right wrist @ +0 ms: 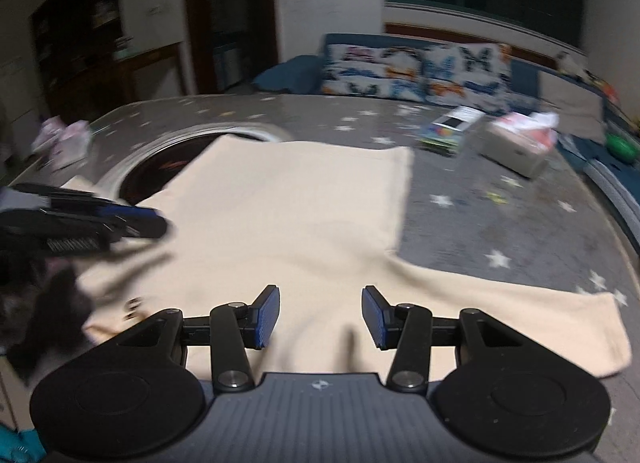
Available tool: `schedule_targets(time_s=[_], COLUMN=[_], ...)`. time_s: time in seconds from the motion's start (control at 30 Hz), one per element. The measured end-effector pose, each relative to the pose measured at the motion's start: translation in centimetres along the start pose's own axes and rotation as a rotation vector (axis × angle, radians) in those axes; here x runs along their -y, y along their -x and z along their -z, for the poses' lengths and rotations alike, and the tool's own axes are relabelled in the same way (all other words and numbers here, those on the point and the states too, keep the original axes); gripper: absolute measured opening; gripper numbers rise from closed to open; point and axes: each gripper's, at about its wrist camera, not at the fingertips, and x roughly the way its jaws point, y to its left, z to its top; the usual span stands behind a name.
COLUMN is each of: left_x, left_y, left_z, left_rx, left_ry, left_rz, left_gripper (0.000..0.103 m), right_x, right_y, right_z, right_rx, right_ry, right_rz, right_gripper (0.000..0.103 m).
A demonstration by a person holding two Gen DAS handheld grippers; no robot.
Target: Fold clothes
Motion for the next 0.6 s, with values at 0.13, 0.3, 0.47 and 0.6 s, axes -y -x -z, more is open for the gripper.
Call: schedule_targets(time_s=[0.13,0.3,0.47,0.6], left_x=[2.6,3.7,3.9,3.6], left_y=[0.1,0.5,1.0,0.8], left_z=[1.5,3.2,3.4,3.4], left_rx=[-0.011,-0.008,0.007,0.002], left_ry=[-0.104,-0.182,-0.201,-0.188], left_rz=[0.036,0.04,0.028,0.031], left_gripper=[0.021,0.021,0.026,0.027], right_x=[-2.0,-3.7,-3.8,-2.3], right_y=[-0.7,-1.4,0.0,0.9], right_z=[0.5,2.0,2.0,2.1], right_rx=[-0.025,-0.072,-0.03,-0.003], right_ry=[0.067,0.146,0.147,0.079], right_rz=[-0.04,-0.047,-0.036,-0.01], right_gripper=[0.046,0.046,0.046,0.046])
